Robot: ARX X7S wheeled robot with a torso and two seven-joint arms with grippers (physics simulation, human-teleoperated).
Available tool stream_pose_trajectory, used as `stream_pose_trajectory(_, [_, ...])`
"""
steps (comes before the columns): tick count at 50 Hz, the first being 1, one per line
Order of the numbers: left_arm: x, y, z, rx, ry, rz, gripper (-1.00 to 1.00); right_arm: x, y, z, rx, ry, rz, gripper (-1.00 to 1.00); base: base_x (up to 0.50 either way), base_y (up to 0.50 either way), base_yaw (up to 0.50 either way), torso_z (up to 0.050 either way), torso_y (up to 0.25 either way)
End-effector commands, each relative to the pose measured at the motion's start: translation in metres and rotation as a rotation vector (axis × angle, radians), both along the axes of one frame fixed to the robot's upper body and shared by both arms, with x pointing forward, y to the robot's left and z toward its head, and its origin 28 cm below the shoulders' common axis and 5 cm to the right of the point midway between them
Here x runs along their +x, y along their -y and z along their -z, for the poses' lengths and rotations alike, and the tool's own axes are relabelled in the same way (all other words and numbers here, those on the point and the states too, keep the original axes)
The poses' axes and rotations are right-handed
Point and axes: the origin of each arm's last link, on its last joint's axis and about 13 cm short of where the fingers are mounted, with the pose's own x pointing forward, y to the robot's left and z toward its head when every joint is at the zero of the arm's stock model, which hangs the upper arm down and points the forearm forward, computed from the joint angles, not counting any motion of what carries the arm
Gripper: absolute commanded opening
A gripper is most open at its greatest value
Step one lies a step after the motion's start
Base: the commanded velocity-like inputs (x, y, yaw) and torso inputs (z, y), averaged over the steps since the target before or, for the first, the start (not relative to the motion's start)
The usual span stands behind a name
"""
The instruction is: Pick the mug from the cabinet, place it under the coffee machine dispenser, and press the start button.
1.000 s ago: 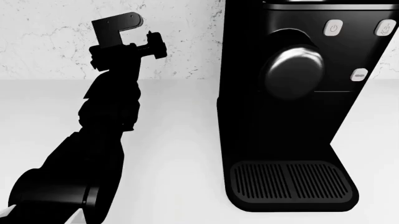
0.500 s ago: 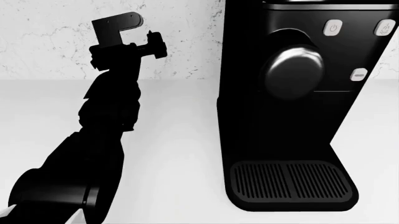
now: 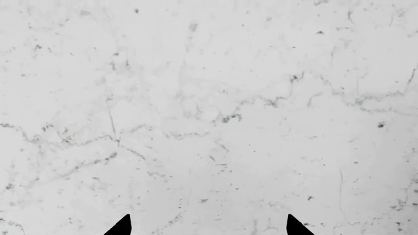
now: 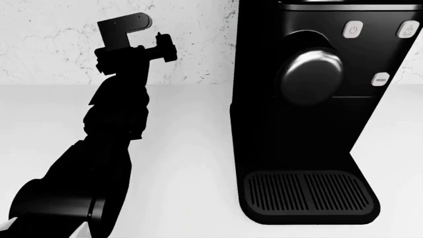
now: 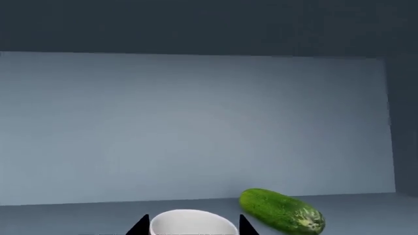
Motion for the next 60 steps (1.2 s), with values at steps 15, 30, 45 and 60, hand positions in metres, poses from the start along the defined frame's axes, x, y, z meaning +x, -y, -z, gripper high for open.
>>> stream_pose_trajectory(15, [0.000, 0.000, 0.000, 0.000, 0.001, 0.000, 1.00, -0.088, -0.025, -0.027, -0.266, 0.359, 0.007, -1.00, 0.00, 0.00, 0.00, 0.000, 0.000])
stream_pose_trajectory(30, [0.000, 0.000, 0.000, 0.002, 0.002, -0.003, 1.00, -0.122, -0.023, -0.020, -0.242, 0.353, -0.087, -1.00, 0.00, 0.00, 0.00, 0.000, 0.000])
stream_pose_trajectory(45, [0.000, 0.000, 0.000, 0.003, 0.005, -0.006, 1.00, -0.128, -0.026, 0.000, -0.271, 0.308, -0.173, -1.00, -0.40, -0.12, 0.00, 0.000, 0.000])
stream_pose_trajectory(60, [0.000, -0.001, 0.000, -0.007, 0.006, 0.001, 1.00, -0.123, -0.028, 0.015, -0.267, 0.278, -0.234, -1.00, -0.50, -0.07, 0.00, 0.000, 0.000])
